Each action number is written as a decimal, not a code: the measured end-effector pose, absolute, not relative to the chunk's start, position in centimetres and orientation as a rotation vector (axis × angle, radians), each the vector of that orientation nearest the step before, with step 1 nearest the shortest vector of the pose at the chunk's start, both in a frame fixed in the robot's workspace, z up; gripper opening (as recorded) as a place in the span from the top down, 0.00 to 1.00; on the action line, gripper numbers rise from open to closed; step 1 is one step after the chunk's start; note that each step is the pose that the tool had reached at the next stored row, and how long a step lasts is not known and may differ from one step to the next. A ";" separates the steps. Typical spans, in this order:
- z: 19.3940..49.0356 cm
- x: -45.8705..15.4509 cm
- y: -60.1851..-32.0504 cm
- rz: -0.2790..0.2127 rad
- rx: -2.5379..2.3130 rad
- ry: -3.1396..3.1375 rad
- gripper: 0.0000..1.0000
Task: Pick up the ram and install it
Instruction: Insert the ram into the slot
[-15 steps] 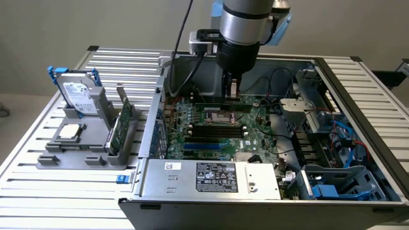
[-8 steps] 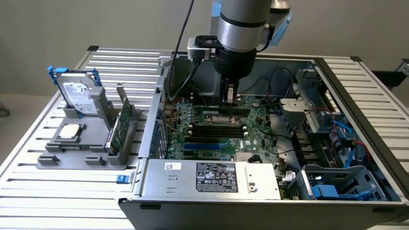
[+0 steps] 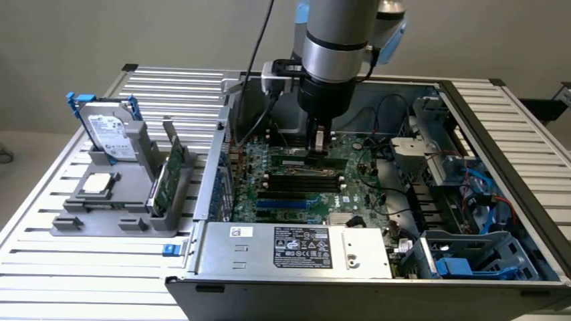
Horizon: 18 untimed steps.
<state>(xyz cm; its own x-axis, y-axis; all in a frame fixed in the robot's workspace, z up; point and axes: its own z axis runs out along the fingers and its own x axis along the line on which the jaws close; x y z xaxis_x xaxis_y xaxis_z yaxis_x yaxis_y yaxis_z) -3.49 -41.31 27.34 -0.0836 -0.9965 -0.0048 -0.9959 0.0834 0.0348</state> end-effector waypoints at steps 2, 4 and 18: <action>27.0 -3.5 -41.3 -0.043 2.111 -2.298 0.86; 26.7 -3.5 -41.3 -0.042 2.109 -2.298 0.86; 24.5 -3.5 -41.3 -0.053 2.105 -2.288 0.86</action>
<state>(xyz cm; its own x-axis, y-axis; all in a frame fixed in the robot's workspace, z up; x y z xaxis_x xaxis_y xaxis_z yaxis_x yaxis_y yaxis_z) -3.49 -41.27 24.48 -0.0834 -0.9965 0.0007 -0.9954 0.0833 0.0468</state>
